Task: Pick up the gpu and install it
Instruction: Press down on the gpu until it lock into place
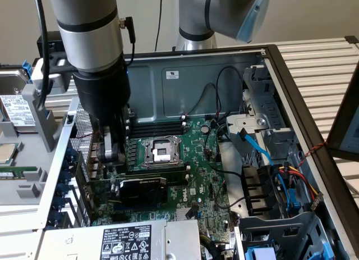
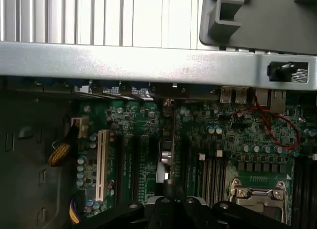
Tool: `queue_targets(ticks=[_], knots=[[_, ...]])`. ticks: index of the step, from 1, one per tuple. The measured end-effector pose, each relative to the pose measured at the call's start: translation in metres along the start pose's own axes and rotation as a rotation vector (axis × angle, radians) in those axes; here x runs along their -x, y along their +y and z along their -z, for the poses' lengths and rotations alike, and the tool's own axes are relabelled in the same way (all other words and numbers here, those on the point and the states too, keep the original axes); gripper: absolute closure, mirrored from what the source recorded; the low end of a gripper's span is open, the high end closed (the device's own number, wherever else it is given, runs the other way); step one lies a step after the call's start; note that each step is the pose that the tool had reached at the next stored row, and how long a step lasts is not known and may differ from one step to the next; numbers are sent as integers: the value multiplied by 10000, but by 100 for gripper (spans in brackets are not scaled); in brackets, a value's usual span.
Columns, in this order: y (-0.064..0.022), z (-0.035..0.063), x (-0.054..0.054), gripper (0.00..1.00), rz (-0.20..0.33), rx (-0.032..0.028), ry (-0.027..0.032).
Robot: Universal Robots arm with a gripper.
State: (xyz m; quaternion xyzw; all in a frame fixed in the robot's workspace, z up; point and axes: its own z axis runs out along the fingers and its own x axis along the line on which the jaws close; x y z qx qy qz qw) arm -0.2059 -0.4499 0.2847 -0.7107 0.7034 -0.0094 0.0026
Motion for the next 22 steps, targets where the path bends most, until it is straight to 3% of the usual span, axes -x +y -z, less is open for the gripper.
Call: queue_targets(ticks=[2, 4, 7, 9, 22], knots=[[-69, 0, -9, 89, 1, 39, 1], [-130, -1, -17, 89, 2, 119, 0], [-211, -3, -30, 89, 3, 327, -2], [-260, -3, -39, 89, 5, 413, -1], [-304, -139, -42, 89, 48, 418, 8]])
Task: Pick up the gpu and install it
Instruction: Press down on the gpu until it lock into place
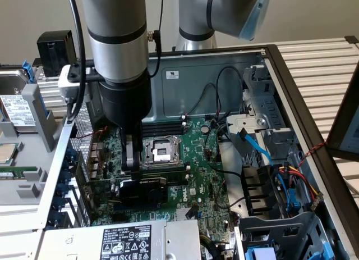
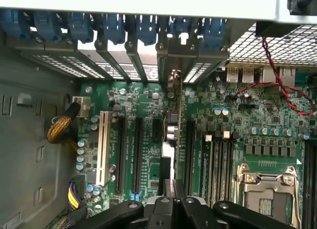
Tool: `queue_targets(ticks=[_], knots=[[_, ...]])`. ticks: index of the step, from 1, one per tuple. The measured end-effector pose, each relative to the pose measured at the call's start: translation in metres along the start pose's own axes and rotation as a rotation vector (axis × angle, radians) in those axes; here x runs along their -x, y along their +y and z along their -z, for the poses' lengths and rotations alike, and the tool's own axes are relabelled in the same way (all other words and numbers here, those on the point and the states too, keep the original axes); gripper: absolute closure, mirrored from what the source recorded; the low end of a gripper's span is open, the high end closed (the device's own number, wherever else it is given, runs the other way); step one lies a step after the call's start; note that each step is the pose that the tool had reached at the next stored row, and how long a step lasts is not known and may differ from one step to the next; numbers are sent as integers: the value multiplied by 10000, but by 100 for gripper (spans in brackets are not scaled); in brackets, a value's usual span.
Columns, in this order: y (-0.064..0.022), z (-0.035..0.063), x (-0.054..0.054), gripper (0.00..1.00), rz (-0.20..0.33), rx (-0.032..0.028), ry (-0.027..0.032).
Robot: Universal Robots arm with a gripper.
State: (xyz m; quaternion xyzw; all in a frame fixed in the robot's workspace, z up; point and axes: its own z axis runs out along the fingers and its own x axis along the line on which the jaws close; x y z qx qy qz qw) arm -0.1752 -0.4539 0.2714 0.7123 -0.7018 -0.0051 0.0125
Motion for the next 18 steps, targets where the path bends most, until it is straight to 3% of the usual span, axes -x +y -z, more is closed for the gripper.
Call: queue_targets(ticks=[8, 11, 13, 18], knots=[[-2, -59, 0, 89, 20, 41, 5], [-2, -59, 0, 89, 25, 109, 1], [1, -14, 2, 89, 24, 138, -19], [5, 221, -2, 89, 34, 163, -2]])
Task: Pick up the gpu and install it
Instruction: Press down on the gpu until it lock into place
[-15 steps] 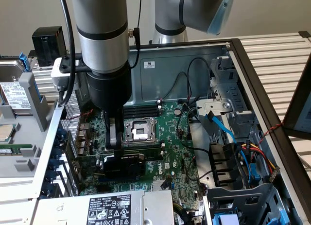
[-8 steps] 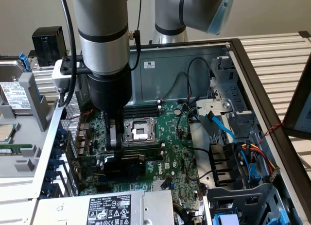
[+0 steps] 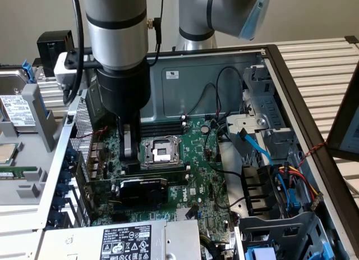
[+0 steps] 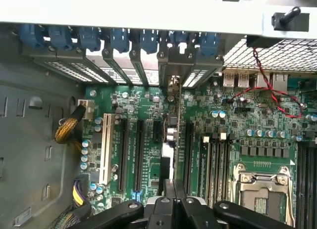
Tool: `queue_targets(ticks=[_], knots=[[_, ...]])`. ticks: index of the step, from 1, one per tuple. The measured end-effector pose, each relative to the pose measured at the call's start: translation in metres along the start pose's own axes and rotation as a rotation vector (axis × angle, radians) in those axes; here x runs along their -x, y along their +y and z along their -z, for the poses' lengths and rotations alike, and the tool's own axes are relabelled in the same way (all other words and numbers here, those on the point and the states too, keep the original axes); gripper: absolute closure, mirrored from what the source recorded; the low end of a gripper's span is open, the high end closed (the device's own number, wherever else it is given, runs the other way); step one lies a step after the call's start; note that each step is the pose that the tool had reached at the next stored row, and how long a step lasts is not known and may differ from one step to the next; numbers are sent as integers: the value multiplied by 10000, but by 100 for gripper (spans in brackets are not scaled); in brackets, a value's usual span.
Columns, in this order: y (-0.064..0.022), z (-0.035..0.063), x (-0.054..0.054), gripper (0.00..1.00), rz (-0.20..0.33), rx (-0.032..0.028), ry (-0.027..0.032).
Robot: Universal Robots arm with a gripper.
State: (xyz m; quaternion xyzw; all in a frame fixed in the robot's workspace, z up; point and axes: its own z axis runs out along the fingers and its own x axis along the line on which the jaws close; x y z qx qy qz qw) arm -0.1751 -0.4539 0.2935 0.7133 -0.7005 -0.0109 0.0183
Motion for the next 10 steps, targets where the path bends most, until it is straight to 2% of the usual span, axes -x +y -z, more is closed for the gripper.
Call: queue_targets(ticks=[2, 10], knots=[[-1, 80, -1, 89, 3, 14, 0], [-1, 88, -1, 89, 3, 27, 0]])
